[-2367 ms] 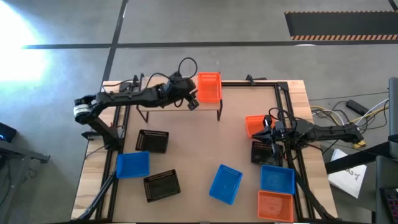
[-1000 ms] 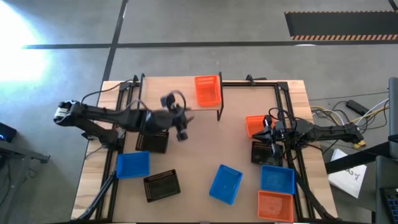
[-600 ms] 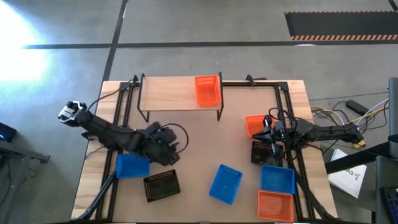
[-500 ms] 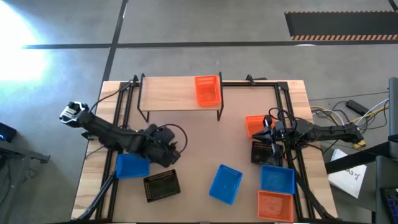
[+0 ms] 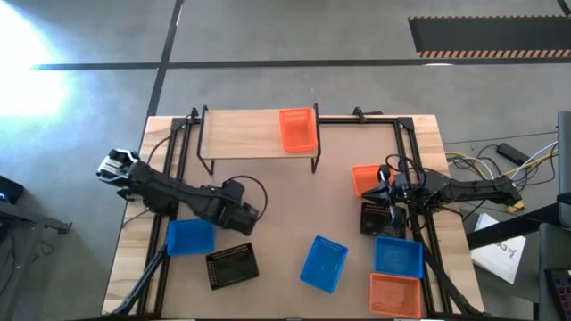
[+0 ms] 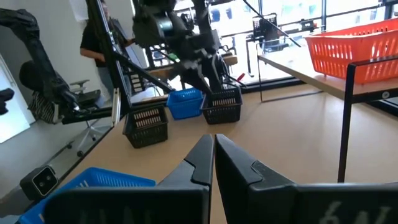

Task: Stack baskets on shelf by color
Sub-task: Put the top left black basket on the shelf

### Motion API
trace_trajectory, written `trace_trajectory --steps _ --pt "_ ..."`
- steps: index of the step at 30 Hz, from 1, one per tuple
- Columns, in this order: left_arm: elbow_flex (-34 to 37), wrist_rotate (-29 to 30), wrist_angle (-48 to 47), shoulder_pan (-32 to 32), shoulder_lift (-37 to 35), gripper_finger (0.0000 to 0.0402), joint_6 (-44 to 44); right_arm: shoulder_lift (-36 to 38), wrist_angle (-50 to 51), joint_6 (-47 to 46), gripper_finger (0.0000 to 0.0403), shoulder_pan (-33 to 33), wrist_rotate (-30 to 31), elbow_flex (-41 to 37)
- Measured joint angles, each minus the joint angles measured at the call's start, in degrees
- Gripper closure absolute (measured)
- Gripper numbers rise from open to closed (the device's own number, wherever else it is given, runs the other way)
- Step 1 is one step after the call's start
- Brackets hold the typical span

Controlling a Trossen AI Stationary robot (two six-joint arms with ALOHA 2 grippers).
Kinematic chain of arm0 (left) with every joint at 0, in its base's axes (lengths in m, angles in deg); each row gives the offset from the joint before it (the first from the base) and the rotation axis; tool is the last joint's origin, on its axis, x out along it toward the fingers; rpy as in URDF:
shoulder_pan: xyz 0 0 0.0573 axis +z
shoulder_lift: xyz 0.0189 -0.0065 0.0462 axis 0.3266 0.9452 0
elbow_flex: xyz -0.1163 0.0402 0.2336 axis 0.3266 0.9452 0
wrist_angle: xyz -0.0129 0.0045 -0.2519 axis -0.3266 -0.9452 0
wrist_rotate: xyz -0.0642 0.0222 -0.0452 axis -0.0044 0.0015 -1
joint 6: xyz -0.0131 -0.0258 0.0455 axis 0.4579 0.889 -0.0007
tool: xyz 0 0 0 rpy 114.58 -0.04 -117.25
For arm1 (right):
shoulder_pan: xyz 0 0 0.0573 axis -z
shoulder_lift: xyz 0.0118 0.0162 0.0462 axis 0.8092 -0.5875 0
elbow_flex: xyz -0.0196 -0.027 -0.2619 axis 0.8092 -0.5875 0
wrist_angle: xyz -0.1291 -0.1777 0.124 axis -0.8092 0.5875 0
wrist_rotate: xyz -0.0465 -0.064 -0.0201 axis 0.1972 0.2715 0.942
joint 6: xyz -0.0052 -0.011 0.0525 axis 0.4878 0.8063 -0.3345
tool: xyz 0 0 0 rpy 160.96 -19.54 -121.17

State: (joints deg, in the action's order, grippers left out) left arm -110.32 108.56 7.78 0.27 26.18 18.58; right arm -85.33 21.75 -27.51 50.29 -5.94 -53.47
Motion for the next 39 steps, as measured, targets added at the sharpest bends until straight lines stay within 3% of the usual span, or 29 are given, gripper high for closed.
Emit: trace_trajectory --steps 5,14,20,29,39 --pt "1.61 -3.28 0.78 2.12 2.83 0.0138 2.95 -0.16 0.05 0.00 0.0394 0.00 0.00 -0.02" --pt "5.53 -6.23 4.89 5.83 6.22 0.0199 2.46 -0.16 0.02 0.00 0.0394 -0.01 0.00 0.00" --pt "6.25 -8.65 10.13 6.71 7.49 0.0255 -3.31 -0.14 0.03 0.01 0.0394 0.00 -0.01 -0.02" --pt "5.06 -14.03 13.60 6.17 7.09 0.0388 -10.85 -0.14 0.03 0.00 0.0394 -0.02 0.00 0.00" --pt "-1.74 -24.94 15.87 1.00 6.49 0.0400 -25.00 -0.14 0.03 0.01 0.0394 -0.02 0.00 -0.01"
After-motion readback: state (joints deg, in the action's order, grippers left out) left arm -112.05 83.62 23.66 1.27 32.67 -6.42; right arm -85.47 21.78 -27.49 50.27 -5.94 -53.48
